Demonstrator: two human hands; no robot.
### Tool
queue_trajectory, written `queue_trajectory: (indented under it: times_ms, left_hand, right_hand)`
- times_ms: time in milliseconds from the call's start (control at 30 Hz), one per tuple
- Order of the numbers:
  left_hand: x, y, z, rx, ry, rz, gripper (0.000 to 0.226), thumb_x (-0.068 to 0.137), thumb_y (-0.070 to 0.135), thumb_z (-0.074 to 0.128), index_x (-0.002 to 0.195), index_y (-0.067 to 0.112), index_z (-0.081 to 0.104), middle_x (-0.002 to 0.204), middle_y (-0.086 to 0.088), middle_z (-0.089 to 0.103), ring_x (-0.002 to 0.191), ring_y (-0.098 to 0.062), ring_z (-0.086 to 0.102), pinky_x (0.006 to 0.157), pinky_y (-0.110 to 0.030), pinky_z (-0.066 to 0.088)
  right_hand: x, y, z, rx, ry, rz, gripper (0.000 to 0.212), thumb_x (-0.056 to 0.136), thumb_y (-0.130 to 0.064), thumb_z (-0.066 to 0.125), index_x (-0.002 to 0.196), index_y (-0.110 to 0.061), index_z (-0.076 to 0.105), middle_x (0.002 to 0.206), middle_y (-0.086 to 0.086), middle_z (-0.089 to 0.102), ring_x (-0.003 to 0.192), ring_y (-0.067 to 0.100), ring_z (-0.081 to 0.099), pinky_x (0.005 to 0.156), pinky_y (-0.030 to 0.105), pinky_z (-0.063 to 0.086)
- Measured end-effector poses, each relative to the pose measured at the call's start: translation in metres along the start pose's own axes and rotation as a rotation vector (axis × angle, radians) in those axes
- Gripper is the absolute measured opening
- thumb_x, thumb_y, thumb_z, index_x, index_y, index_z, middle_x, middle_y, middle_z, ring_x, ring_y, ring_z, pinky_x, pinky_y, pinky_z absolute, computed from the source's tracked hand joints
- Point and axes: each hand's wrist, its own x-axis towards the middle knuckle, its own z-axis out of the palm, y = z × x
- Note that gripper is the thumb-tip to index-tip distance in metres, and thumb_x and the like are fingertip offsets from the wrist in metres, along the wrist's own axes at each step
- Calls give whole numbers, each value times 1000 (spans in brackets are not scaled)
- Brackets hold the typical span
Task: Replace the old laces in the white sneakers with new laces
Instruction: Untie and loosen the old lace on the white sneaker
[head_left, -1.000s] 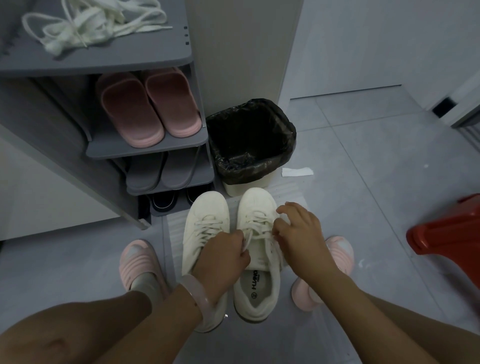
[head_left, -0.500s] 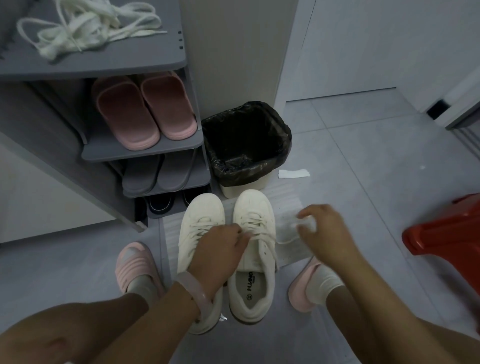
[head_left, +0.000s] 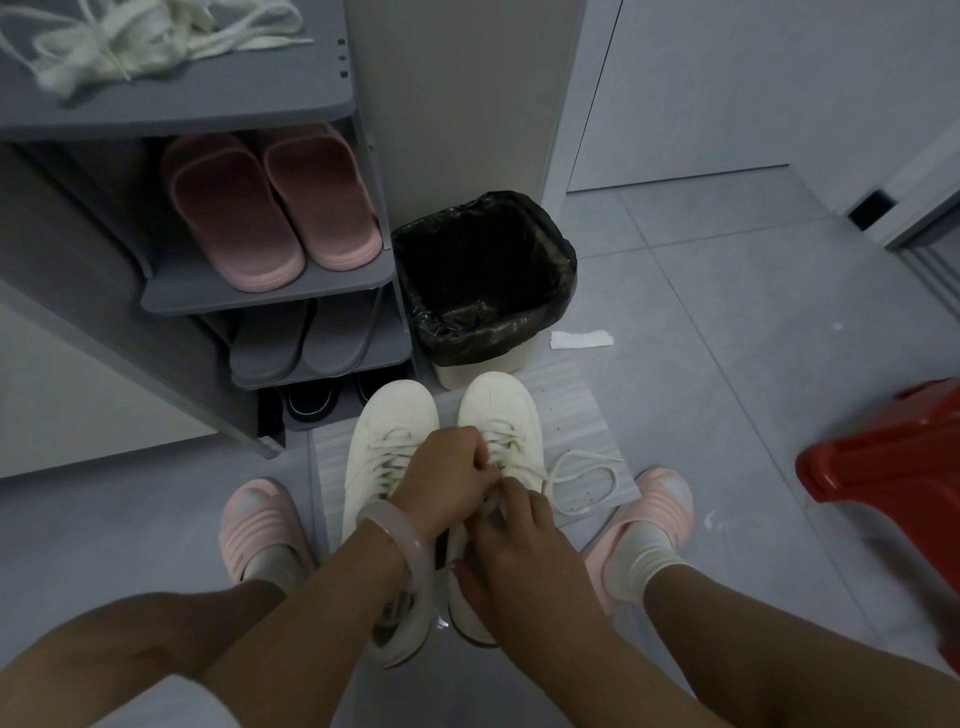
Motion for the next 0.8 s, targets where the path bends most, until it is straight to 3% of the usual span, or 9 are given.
queue_trajectory:
  times_ms: [167,267,400,467,533,567,633,700,800]
  left_hand:
    - [0,9,-11,-493,-237,-327,21,83,18,47,63,13,49,65,-1,47,65,-14,41,61,-25,32]
    - [-4,14,-13,-552,-262,-387,25,80,27,48,60,14,48,63,-1,48,62,-13,41,59,-24,32]
    - [-3,24,-23,-455,-126,-400,38,92,35,41,60,14,48,65,0,50,64,-14,46,58,-25,33]
    - [-2,23,-31,-335,39,-303,34,92,33,42,67,11,51,67,2,49,67,-17,47,57,-24,33]
    - [-2,17,-39,-210,167,-139,13,89,24,49,82,13,51,78,5,48,78,-15,46,60,-25,34]
    - [-4,14,-42,-110,153,-80,6,88,20,52,88,14,51,85,4,48,82,-14,45,65,-25,34]
    - [-8,5,-36,82,-24,-32,10,86,20,56,94,14,53,95,-2,53,87,-15,49,73,-25,38]
    - [-11,1,-19,120,-119,5,11,87,23,57,92,13,56,96,-5,60,88,-18,55,76,-28,43]
    - [-10,-3,-1,92,-5,96,10,88,14,55,78,13,52,84,-5,56,84,-20,54,72,-27,40]
  right_hand:
    - [0,-3,3,-30,-20,46,28,58,-39,71,74,-17,67,89,7,63,74,20,62,46,23,51]
    - [-1,-3,9,-62,-30,9,23,48,-23,80,64,-16,66,86,8,64,72,19,61,45,19,49]
    - [2,-3,4,-107,-41,10,31,33,-27,84,55,-19,64,77,3,64,64,15,60,37,15,38]
    - [5,-4,2,-109,-5,24,32,33,-28,85,54,-20,62,75,1,62,62,14,59,34,15,33]
    - [6,-3,5,-103,24,31,31,36,-28,86,53,-21,61,75,0,61,61,13,58,34,16,33]
    - [7,-2,7,-98,33,29,30,37,-27,86,53,-22,61,74,0,60,61,13,57,34,16,33]
    - [7,1,9,-86,37,11,31,36,-25,86,55,-22,62,74,-1,59,61,13,57,33,16,31]
    - [7,3,8,-97,52,3,33,33,-26,86,56,-23,63,73,-2,59,59,12,55,36,14,21]
    - [8,5,8,-106,87,0,32,33,-25,85,57,-23,64,71,-3,59,58,12,54,41,16,15]
